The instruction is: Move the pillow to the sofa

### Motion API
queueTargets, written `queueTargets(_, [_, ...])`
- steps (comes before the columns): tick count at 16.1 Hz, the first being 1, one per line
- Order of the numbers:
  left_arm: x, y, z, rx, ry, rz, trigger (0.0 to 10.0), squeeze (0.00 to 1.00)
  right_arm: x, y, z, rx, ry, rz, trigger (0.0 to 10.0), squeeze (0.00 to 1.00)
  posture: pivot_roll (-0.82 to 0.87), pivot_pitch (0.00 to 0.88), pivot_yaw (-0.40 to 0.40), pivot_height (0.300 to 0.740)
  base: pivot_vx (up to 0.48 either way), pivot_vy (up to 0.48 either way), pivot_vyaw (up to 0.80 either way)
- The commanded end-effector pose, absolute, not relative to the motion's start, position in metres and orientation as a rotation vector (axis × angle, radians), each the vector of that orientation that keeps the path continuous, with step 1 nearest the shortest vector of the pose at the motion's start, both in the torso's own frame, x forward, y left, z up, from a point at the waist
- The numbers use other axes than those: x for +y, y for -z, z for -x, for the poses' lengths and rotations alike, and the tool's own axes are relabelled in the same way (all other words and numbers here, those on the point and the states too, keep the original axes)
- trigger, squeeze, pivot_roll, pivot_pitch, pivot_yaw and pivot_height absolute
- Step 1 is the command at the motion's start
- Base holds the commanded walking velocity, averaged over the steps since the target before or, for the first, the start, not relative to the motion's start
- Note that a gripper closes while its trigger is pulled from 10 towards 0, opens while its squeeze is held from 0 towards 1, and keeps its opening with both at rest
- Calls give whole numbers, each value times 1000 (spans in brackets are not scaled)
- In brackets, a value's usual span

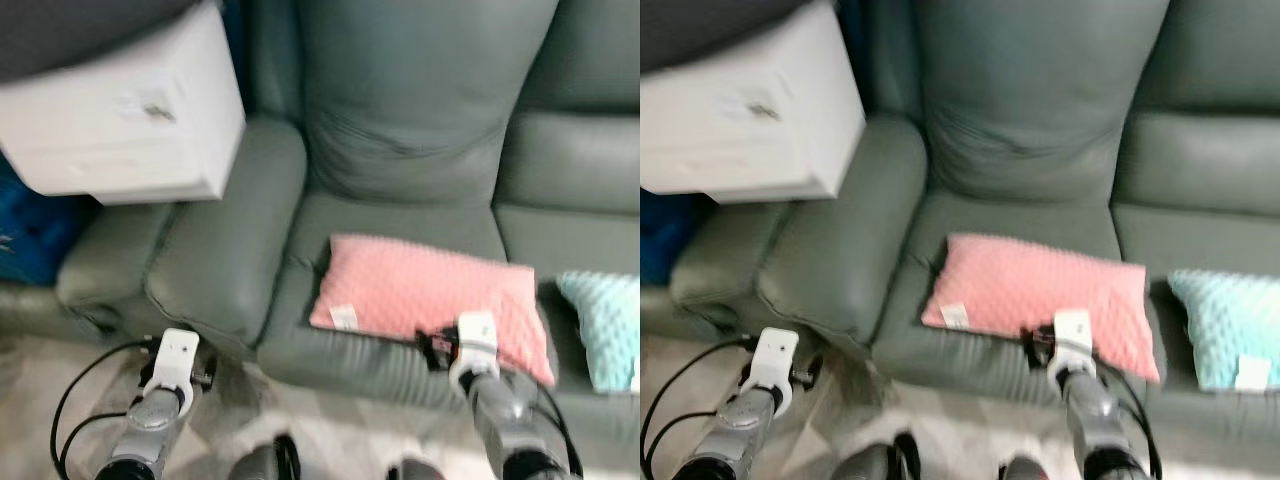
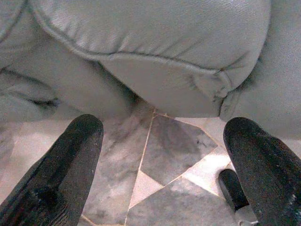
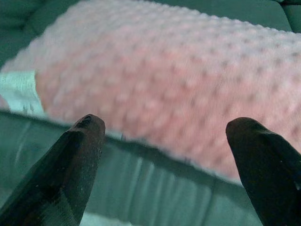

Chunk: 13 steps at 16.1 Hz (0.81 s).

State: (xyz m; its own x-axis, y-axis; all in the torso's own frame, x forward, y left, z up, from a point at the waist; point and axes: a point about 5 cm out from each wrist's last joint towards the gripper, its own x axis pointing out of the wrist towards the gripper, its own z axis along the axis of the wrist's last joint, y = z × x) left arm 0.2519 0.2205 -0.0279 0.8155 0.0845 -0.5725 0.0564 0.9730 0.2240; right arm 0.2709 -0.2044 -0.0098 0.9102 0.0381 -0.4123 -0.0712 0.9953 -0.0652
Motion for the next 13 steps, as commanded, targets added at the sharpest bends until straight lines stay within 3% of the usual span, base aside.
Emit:
queueTargets(1, [232, 37, -239, 694, -40, -273, 10000, 0, -206, 25, -256, 514, -61, 106, 10000, 0, -151, 0, 60, 740, 0, 0, 0])
queueTargets(8, [242, 60, -207, 867, -82, -329, 10000, 0, -217, 55, -220, 755, -20, 176, 10000, 0, -164, 0, 59, 740, 0, 0, 0])
queueTargets(13, [244, 60, -205, 882, -43, -359, 10000, 0, -218, 68, -202, 863, 14, 157, 10000, 0, -143, 0, 75, 740, 0, 0, 0])
